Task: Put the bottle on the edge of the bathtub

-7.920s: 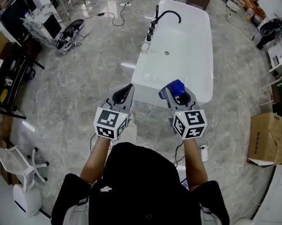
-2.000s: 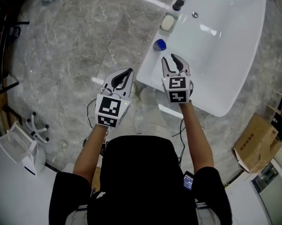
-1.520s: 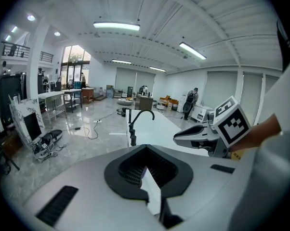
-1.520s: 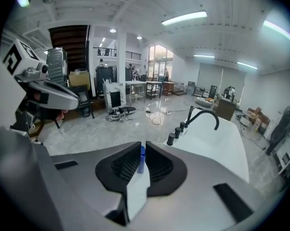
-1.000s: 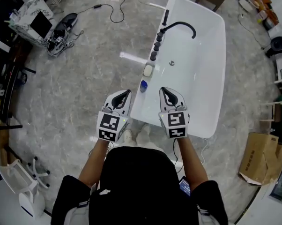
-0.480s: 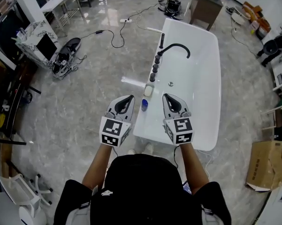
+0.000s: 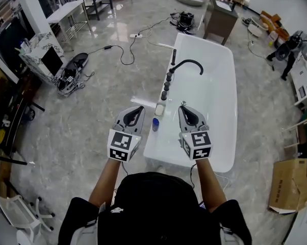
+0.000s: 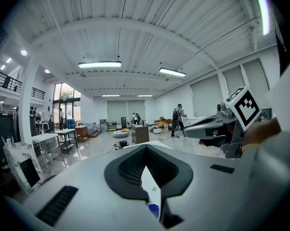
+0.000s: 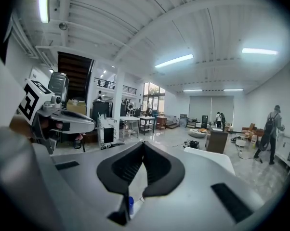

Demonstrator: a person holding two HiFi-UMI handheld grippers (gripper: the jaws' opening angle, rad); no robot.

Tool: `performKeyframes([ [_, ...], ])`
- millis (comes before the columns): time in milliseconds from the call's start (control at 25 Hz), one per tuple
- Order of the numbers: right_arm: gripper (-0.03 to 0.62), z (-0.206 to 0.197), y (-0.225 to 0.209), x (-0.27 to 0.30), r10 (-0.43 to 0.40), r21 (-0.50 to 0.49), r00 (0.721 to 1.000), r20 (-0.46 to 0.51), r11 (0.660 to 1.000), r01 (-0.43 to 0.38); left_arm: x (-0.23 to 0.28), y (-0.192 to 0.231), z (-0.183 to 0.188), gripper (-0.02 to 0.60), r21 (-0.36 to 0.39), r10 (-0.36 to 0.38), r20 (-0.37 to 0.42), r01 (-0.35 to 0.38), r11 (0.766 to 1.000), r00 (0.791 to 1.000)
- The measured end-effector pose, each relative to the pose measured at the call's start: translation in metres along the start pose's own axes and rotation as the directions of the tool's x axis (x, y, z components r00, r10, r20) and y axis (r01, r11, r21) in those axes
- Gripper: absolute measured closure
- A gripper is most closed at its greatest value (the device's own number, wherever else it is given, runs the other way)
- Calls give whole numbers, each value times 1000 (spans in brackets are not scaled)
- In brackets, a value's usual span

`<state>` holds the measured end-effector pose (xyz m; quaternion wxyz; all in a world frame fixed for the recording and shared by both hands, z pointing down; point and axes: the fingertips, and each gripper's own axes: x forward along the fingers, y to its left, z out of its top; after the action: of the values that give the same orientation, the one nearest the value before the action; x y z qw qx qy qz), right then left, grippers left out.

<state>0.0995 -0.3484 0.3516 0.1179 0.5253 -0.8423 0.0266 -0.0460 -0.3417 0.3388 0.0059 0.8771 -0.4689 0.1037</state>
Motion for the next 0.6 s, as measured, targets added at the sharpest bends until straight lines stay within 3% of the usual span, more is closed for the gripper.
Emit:
performKeyframes([
  [600,569,1,-6,-6,-13,14,1000,11,1000,13,-3,-3,7,572,16,16,9,-16,1000,1000],
])
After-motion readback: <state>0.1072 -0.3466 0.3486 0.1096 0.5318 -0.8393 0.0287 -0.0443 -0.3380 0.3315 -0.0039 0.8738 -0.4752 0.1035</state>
